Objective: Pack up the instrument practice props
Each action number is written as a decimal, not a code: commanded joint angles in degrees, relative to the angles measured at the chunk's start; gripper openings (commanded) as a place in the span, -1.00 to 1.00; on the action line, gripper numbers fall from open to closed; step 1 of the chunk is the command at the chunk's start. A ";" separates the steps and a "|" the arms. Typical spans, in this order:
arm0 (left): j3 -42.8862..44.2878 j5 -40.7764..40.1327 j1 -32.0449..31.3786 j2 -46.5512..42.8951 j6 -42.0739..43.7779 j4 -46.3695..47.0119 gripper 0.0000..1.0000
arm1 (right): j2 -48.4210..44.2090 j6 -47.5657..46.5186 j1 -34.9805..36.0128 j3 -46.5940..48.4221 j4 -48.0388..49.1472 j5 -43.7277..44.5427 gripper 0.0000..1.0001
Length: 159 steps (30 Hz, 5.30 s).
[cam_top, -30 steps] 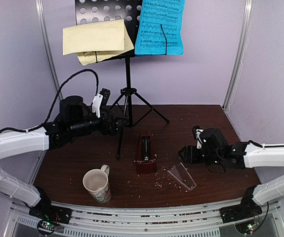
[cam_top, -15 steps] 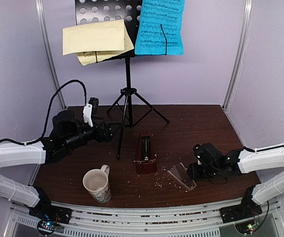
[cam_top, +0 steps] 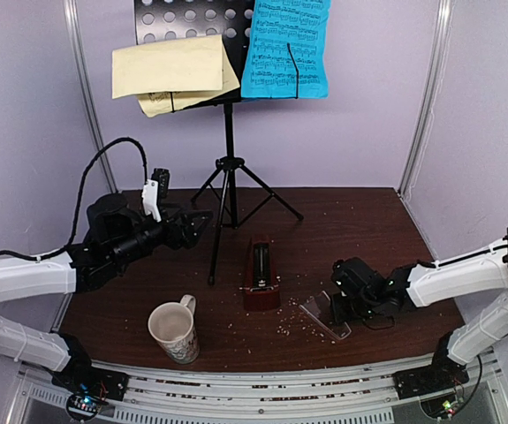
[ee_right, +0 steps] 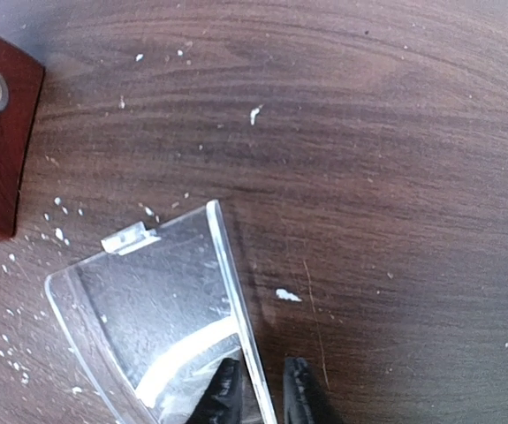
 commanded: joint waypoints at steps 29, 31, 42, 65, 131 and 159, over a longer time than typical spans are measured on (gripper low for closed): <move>14.60 39.11 -0.39 13.40 7.22 -3.31 0.81 | -20.97 -12.85 -1.76 6.04 -10.12 -30.93 -1.00; 16.27 42.89 -1.31 15.44 8.18 -5.66 0.76 | -21.41 -13.09 -1.77 6.27 -11.52 -37.27 -1.00; 24.85 50.78 -9.02 23.72 17.54 -25.72 0.25 | -17.25 -14.52 -1.80 7.49 -9.18 -51.54 -1.00; 29.70 61.25 -14.95 32.25 23.27 -36.23 -0.40 | -10.53 -17.74 -1.82 10.72 -8.52 -52.00 -1.00; 20.47 24.41 -11.84 31.40 -29.46 36.21 -1.00 | -32.19 -0.35 -13.57 -0.37 45.84 -12.92 1.00; 21.40 26.42 -12.67 30.52 -29.07 39.84 -1.00 | -13.55 0.67 -7.85 8.01 64.83 -23.85 0.39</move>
